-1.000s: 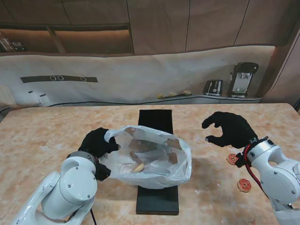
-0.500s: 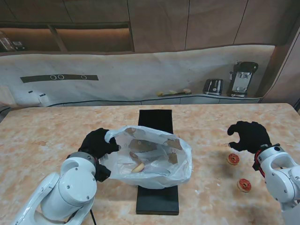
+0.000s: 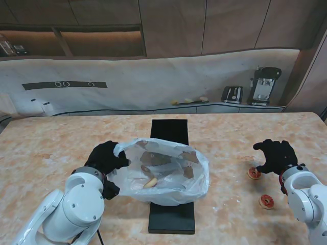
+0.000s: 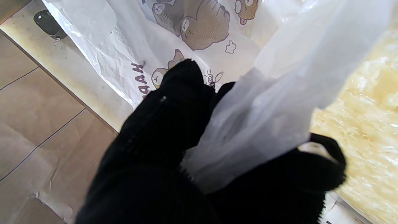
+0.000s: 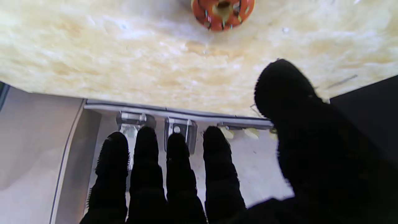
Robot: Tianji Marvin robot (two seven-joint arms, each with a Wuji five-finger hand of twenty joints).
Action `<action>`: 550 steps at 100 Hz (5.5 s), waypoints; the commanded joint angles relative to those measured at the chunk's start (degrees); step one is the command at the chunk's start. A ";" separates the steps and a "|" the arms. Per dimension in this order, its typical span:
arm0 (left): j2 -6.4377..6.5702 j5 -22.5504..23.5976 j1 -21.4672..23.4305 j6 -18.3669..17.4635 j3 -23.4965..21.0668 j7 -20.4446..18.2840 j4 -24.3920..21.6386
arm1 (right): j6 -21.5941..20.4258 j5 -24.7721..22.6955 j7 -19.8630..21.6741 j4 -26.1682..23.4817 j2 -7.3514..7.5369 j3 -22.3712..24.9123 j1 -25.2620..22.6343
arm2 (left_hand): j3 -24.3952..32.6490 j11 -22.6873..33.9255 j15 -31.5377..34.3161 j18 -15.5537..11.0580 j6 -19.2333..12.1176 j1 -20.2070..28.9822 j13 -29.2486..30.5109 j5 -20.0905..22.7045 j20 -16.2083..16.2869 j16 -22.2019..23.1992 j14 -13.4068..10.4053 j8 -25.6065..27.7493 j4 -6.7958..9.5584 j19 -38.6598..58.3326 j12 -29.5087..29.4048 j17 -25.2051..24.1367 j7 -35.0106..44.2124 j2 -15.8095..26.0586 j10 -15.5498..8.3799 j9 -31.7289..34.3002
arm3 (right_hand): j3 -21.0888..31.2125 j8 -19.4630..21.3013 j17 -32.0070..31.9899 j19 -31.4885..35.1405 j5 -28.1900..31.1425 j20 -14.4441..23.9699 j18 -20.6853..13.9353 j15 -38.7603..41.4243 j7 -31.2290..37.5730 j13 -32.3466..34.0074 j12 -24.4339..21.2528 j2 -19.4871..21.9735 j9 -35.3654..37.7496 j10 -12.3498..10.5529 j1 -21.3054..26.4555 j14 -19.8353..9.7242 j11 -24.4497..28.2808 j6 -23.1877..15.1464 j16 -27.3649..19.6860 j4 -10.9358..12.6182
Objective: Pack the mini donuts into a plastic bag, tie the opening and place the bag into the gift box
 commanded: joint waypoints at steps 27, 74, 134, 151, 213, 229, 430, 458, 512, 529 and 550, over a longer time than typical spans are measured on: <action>0.01 0.25 0.13 0.34 0.51 -1.12 -0.71 | 3.63 0.97 1.52 3.55 -0.07 -2.69 0.37 | -0.92 -0.29 -0.25 -1.60 0.21 0.87 0.19 0.75 -0.82 0.25 0.63 -0.37 1.11 2.90 0.61 0.58 -1.24 -0.05 -0.48 0.97 | -9.48 -3.71 -4.35 -9.39 -6.67 -4.16 0.03 -4.60 -0.70 -6.28 -5.01 2.63 -7.19 1.98 -0.81 -1.11 -2.40 -0.35 -4.26 2.95; 0.27 1.13 -0.23 1.01 0.60 -1.85 -0.88 | 8.38 5.92 4.92 7.81 0.01 -7.68 3.77 | -1.13 -0.42 -0.15 -1.70 0.13 0.90 -0.09 0.58 -0.52 0.44 0.62 -0.38 1.04 2.96 0.75 0.25 -1.21 0.17 -0.54 0.69 | -7.89 -1.74 2.64 -4.83 -0.25 -3.66 -0.03 0.37 3.80 -0.73 -1.77 0.96 -1.47 2.94 1.36 -0.15 3.82 2.58 -2.45 3.31; 0.41 1.35 -0.62 1.02 0.78 -2.28 -0.85 | 12.34 10.38 5.51 11.60 -0.18 -11.90 6.58 | -1.39 -0.59 -0.19 -1.69 0.15 0.94 -0.17 0.38 -0.28 0.55 0.60 -0.39 1.02 2.87 0.80 0.25 -1.28 0.69 -0.51 0.52 | -4.15 2.31 8.11 2.91 3.26 -2.99 0.92 5.98 5.67 6.44 2.59 0.60 5.23 2.80 1.58 0.82 7.08 3.49 1.06 3.05; 0.39 1.27 -0.76 1.09 0.92 -2.24 -0.76 | 13.26 11.02 5.24 12.20 -0.26 -12.71 6.80 | -1.47 -0.57 -0.21 -1.72 0.10 0.98 -0.20 0.40 -0.22 0.57 0.61 -0.38 1.05 2.85 0.79 0.18 -1.30 0.70 -0.58 0.49 | 1.61 6.52 12.26 8.18 5.74 -1.92 -0.17 11.29 8.58 10.08 7.23 -1.68 8.49 2.11 1.70 1.07 11.51 3.40 4.69 2.28; 0.54 1.67 -0.10 0.45 0.39 -2.58 -1.07 | 19.11 11.82 4.63 14.21 -0.47 -16.49 7.62 | -1.77 -0.53 -0.23 -1.94 0.00 1.11 -0.53 0.24 0.11 0.71 0.75 -0.28 1.06 3.03 0.76 -0.41 -1.35 0.98 -0.61 0.32 | 15.79 22.05 32.31 27.06 13.43 -0.08 -11.93 35.98 26.37 24.88 23.71 -9.56 16.90 0.27 9.30 -1.10 27.05 -1.90 17.17 -0.31; 0.66 1.69 -0.10 0.37 0.40 -2.94 -1.03 | 20.29 14.03 3.68 14.84 -0.82 -17.22 8.01 | -1.84 -0.48 -0.13 -1.95 -0.09 1.04 -0.71 0.18 0.19 0.79 0.79 -0.27 1.06 3.12 0.80 -0.41 -1.35 1.05 -0.65 0.30 | 18.51 14.98 40.10 29.09 17.40 -1.39 -11.86 37.09 32.79 32.42 23.35 -12.68 23.47 1.05 12.27 0.26 26.57 -4.31 12.68 -6.63; -0.08 0.42 -0.79 0.70 0.47 -1.00 -1.12 | 0.05 47.18 3.71 -20.91 -3.77 -20.67 4.16 | -1.61 -0.40 -0.18 -1.92 0.34 1.17 -0.25 0.38 0.13 0.58 0.52 -0.40 1.18 2.93 0.73 0.14 -1.34 0.80 -0.43 0.49 | 21.45 13.11 48.39 29.13 24.72 5.77 -9.35 38.27 37.05 38.10 26.14 -16.03 31.43 3.02 14.42 2.97 25.40 -5.92 13.39 -2.38; -0.23 0.00 -0.61 0.64 0.48 -0.59 -1.11 | 0.88 49.47 5.70 -19.57 -3.56 -24.69 6.48 | -1.54 -0.43 -0.24 -1.95 0.39 1.16 -0.15 0.45 0.09 0.52 0.56 -0.41 1.18 2.94 0.65 0.23 -1.37 0.83 -0.39 0.61 | 21.10 12.81 48.28 28.63 24.46 6.03 -9.06 37.71 36.94 38.03 26.19 -15.70 31.40 2.90 14.28 2.88 24.96 -5.85 13.50 -2.30; -0.23 0.13 0.08 0.68 -0.14 -0.49 -1.75 | 4.91 46.53 11.19 -14.69 -2.49 -29.30 12.59 | -1.50 -0.38 -0.26 -1.91 0.34 1.15 -0.09 0.45 0.01 0.45 0.46 -0.38 1.15 2.92 0.64 0.27 -1.36 0.78 -0.40 0.55 | 15.73 13.49 41.48 26.33 20.69 8.43 -8.59 33.56 29.13 31.46 25.13 -13.62 25.05 2.07 11.92 2.34 21.72 -3.23 15.68 -1.52; -0.20 0.10 0.18 0.70 -0.22 -0.58 -1.82 | 3.79 45.28 14.17 -13.90 -1.71 -29.83 13.76 | -1.53 -0.36 -0.25 -1.91 0.30 1.09 -0.10 0.43 0.00 0.45 0.46 -0.38 1.13 2.92 0.63 0.27 -1.35 0.81 -0.45 0.55 | 13.34 16.37 29.24 19.98 19.42 9.20 -3.14 23.33 16.23 23.76 19.70 -10.00 18.14 0.68 8.90 1.04 16.60 -0.98 14.20 3.44; -0.21 -0.02 0.16 0.76 -0.24 -0.60 -1.80 | 1.98 44.40 15.48 -13.42 -1.29 -29.82 14.22 | -1.51 -0.33 -0.25 -1.91 0.24 1.14 -0.10 0.41 -0.01 0.44 0.46 -0.35 1.14 2.93 0.66 0.27 -1.32 0.80 -0.46 0.51 | 10.09 14.18 18.74 12.34 14.64 8.62 1.47 13.70 7.74 16.09 15.43 -8.34 11.62 0.18 7.73 0.15 9.87 -1.47 10.30 4.00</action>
